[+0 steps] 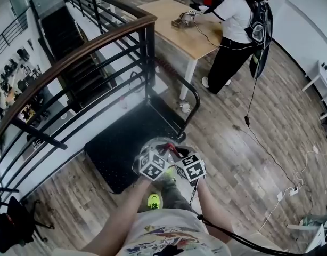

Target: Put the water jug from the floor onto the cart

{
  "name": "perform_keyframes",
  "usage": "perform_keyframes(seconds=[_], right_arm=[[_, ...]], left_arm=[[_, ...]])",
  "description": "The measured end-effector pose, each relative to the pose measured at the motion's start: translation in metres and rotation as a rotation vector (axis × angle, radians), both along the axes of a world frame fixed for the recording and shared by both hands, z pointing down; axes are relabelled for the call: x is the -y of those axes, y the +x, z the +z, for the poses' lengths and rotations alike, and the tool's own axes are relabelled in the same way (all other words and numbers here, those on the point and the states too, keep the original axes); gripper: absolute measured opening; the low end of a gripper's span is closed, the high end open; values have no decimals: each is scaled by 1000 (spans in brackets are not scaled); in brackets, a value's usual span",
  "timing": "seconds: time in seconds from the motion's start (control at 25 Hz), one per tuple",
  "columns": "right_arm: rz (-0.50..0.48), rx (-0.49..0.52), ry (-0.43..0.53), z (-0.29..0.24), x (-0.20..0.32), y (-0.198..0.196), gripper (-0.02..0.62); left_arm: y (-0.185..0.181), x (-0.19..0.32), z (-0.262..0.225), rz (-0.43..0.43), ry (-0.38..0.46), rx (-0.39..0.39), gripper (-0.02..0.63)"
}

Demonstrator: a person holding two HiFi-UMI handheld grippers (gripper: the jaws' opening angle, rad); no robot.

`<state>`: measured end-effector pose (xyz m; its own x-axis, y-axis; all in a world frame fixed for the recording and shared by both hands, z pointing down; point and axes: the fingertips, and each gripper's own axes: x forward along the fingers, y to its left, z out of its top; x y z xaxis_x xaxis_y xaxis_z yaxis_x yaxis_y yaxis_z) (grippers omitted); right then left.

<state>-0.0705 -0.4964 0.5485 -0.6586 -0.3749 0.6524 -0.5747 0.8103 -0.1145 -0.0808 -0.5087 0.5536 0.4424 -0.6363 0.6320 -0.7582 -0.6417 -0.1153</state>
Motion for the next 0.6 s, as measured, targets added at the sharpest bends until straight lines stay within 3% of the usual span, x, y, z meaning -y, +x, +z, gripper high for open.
perform_keyframes(seconds=[0.6], right_arm=[[-270,19,-39,23,140,-69,61]], left_arm=[[-73,136,22,-282,-31,21,37]])
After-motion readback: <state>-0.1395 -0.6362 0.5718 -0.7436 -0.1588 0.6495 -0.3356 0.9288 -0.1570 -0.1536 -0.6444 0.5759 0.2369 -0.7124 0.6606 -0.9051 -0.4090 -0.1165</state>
